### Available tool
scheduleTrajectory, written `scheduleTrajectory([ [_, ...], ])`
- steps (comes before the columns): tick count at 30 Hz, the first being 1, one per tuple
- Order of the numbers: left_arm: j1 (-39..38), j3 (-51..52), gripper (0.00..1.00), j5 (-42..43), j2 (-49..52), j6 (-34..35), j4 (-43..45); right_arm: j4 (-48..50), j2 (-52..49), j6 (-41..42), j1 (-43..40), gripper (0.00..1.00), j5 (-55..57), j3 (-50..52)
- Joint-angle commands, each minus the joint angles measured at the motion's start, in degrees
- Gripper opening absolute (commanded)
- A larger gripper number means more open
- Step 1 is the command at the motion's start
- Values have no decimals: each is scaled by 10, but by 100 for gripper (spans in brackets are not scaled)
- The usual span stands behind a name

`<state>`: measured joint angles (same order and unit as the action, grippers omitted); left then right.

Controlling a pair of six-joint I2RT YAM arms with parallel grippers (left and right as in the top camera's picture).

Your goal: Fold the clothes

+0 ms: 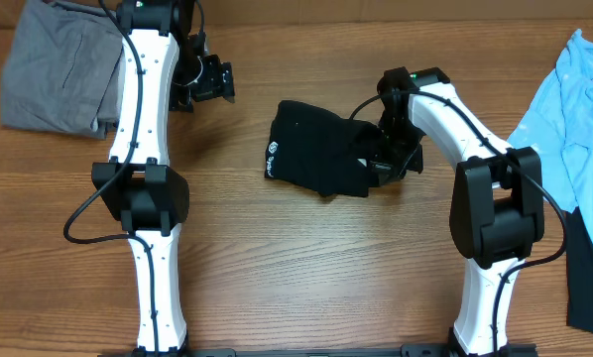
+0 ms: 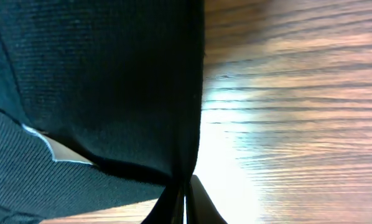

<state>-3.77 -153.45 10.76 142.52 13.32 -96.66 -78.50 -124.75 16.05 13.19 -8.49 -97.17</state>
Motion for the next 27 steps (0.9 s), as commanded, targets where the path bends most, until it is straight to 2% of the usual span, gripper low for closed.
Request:
scheduleTrajectory([
  [1,-4,0,87,7,-13,-17,-2,-16,13,35,-13,4,77,0],
  [3,-4,0,88,7,-13,-18,-2,-39,13,62,-17,4,134,0],
  [4,-4,0,89,7,-13,-18,-2,-65,13,96,-22,17,183,0],
  [6,-4,0,89,7,-13,-18,-2,-81,13,116,-26,19,206,0],
  [7,-4,0,89,7,-13,-18,-2,-86,13,126,-28,18,214,0],
  [9,-4,0,89,7,-13,-18,-2,-89,17,149,-33,9,226,-3],
  [14,-4,0,89,7,-13,-18,-2,-106,45,169,-37,7,206,-61],
  [16,-4,0,89,7,-13,-18,-2,-96,62,143,-37,8,150,-92],
  [18,-4,0,89,7,-13,-18,-2,-60,80,54,-36,14,22,-111],
  [21,-4,0,89,7,-13,-18,-2,1,91,-74,-36,31,-194,-113],
  [23,-4,0,89,7,-13,-18,-2,17,88,-116,-36,32,-257,-107],
  [27,-4,0,90,7,-13,-18,-2,54,82,-136,-36,28,-316,-71],
])
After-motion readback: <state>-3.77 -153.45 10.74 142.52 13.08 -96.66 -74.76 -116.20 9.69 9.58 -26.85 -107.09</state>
